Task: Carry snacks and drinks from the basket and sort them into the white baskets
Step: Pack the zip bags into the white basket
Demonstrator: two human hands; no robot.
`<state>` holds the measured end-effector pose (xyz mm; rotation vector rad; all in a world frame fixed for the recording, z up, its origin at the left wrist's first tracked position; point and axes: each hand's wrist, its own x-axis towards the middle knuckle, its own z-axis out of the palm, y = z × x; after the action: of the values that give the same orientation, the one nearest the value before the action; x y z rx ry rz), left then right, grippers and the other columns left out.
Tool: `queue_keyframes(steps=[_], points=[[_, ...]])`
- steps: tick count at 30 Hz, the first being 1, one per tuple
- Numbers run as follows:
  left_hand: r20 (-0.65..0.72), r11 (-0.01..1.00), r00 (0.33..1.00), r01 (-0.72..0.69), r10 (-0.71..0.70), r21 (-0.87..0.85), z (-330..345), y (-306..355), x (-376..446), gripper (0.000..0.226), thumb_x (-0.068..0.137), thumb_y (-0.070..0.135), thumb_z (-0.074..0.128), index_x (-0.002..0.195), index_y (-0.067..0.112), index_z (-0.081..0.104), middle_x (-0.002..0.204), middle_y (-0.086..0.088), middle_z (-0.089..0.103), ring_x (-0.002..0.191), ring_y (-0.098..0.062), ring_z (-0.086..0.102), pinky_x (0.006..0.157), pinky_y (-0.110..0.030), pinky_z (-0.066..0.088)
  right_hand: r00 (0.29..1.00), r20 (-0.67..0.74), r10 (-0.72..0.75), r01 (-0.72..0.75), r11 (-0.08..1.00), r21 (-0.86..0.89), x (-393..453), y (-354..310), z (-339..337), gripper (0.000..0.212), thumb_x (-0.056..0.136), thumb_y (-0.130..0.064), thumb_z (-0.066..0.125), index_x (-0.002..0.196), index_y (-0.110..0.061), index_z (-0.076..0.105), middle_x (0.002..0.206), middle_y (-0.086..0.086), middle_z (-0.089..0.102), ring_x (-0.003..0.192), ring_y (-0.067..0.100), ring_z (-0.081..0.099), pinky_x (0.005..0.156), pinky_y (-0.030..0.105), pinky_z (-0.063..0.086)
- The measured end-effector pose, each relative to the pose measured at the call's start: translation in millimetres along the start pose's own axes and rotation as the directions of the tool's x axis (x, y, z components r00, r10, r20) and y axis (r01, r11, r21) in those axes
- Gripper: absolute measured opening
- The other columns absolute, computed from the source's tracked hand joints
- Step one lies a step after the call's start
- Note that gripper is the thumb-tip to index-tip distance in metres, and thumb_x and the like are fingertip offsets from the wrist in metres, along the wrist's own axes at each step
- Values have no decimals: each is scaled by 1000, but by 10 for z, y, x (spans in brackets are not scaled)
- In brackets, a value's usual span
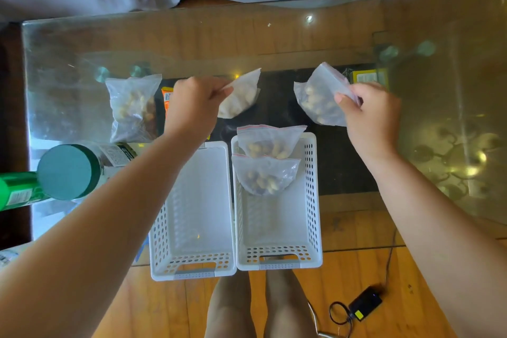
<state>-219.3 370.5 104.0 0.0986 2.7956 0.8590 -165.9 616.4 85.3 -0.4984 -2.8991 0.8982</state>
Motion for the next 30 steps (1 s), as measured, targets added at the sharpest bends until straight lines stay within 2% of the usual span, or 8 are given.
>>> queue_keyframes(steps=[2, 5, 8, 11, 14, 18, 27, 30], points=[[-53, 998, 996, -65, 65, 7, -215, 73, -177, 33, 89, 19, 54, 62, 2, 49, 48, -11, 34, 56, -27, 32, 55, -33, 14, 998, -68, -9, 12, 999, 35, -147, -55, -180, 24, 85, -14, 59, 66, -2, 53, 72, 2, 47, 67, 19, 38, 52, 20, 19], [-106, 979, 973, -203, 203, 15, -534, 182, -466, 29, 89, 20, 54, 76, -3, 68, 56, -14, 58, 56, -30, 48, 55, -30, 27, 991, -132, 2, 9, 996, 85, -381, -141, -446, 16, 85, -12, 58, 86, 3, 65, 91, 11, 61, 79, 13, 46, 62, 16, 28], [-78, 945, 944, -324, 321, -36, -783, 365, -801, 22, 88, 15, 57, 99, 6, 74, 80, 8, 63, 76, -13, 59, 63, -20, 40, 988, -152, 18, 4, 989, 145, -646, -235, -683, 18, 88, -14, 56, 92, 0, 66, 85, 0, 58, 74, 3, 44, 62, 2, 31], [11, 938, 940, -340, 341, -74, -871, 471, -1100, 24, 87, 16, 57, 103, 9, 73, 87, 9, 65, 80, -2, 63, 70, -9, 42, 989, -151, 7, 16, 988, 151, -957, -307, -851, 19, 90, -15, 56, 92, 0, 67, 78, -5, 53, 67, 2, 40, 60, 0, 31], [136, 950, 945, -280, 298, -139, -809, 532, -1385, 26, 85, 18, 56, 103, 16, 73, 97, 3, 74, 91, -14, 70, 78, -27, 54, 992, -123, -12, 32, 986, 163, -1252, -372, -948, 17, 91, -13, 55, 91, 0, 67, 72, -6, 51, 58, 3, 38, 58, -1, 32], [274, 970, 934, -198, 230, -139, -547, 586, -1763, 28, 80, 22, 55, 99, 22, 75, 100, 4, 75, 93, -16, 71, 78, -31, 57, 997, -53, -62, 70, 982, 174, -1572, -426, -933, 16, 90, -10, 57, 96, -1, 69, 80, -6, 59, 69, -3, 52, 67, -4, 37], [521, 998, 852, -64, 49, 11, 434, 260, -2197, 22, 87, 16, 52, 100, 26, 68, 104, 6, 70, 96, -20, 64, 75, -33, 51, 928, 342, -150, 99, 982, 160, -1902, -325, -382, 20, 89, -18, 57, 101, -11, 71, 78, 4, 73, 64, 20, 67, 51, 25, 51], [563, 997, 827, -35, -9, 68, 657, 182, -2225, 26, 83, 10, 51, 97, 26, 66, 96, 3, 69, 90, -24, 62, 64, -30, 42, 873, 458, -166, 126, 985, 116, -1916, -281, -119, 16, 88, -14, 60, 97, -9, 71, 85, 8, 74, 75, 27, 68, 59, 40, 56]])
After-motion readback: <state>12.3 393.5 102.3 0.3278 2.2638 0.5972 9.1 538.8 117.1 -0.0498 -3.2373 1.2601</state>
